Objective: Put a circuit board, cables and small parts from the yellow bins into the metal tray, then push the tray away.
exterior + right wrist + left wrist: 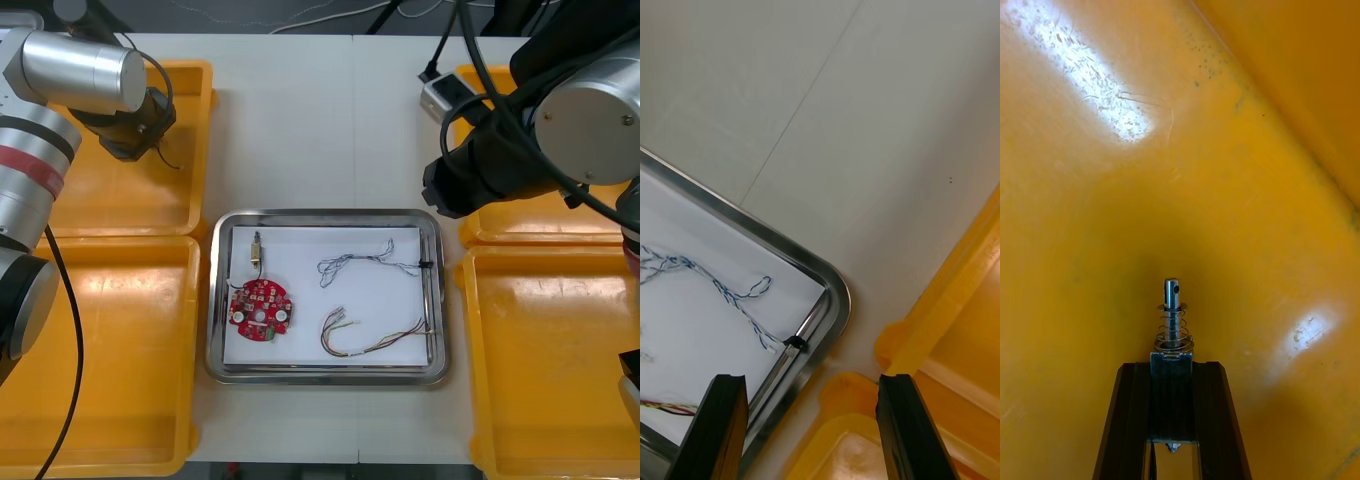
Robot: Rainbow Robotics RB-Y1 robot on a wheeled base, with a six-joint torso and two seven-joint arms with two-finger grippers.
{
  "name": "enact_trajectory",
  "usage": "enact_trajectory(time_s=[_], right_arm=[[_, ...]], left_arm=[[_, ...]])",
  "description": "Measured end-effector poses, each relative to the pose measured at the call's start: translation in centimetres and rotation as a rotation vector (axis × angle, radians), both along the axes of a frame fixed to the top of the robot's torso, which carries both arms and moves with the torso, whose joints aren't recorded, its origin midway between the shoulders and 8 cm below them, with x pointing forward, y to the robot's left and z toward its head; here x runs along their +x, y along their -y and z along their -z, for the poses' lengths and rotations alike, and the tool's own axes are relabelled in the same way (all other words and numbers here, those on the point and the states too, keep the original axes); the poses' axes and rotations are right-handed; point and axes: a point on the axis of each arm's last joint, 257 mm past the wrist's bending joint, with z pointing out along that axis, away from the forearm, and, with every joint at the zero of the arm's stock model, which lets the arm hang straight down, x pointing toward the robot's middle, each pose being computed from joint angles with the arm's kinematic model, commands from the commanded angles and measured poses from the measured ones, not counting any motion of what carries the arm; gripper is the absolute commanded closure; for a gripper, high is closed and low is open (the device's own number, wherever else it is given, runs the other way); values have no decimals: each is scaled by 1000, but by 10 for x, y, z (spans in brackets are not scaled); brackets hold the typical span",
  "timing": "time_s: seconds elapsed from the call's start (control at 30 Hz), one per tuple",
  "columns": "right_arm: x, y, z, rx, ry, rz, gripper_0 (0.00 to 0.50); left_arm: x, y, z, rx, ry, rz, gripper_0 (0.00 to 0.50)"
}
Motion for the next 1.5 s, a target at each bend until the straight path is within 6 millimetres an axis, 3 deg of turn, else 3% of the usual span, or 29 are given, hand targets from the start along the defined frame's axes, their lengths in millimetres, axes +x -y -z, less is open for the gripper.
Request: enact_trajectory(time_s=[0.17, 0.37, 0.9, 1.07, 1.3, 1.5], right_arm=[[3, 8, -12, 49, 16, 49, 0], [2, 28, -8, 163, -25, 227, 0], [-32, 137, 30, 152, -120, 416, 0], [-44, 163, 43, 136, -145, 471, 0], [-55, 184, 53, 136, -165, 528, 0], [-62, 192, 61, 124, -182, 550, 0]], left_arm=[[-14, 2, 3, 5, -63, -2, 500], [-31, 11, -5, 16, -123, 10, 500], [-70, 30, -38, -13, -221, 49, 500], [-82, 40, -51, 6, -238, 100, 500], [-96, 52, -73, 36, -216, 181, 500], [-115, 54, -78, 77, -231, 237, 500]])
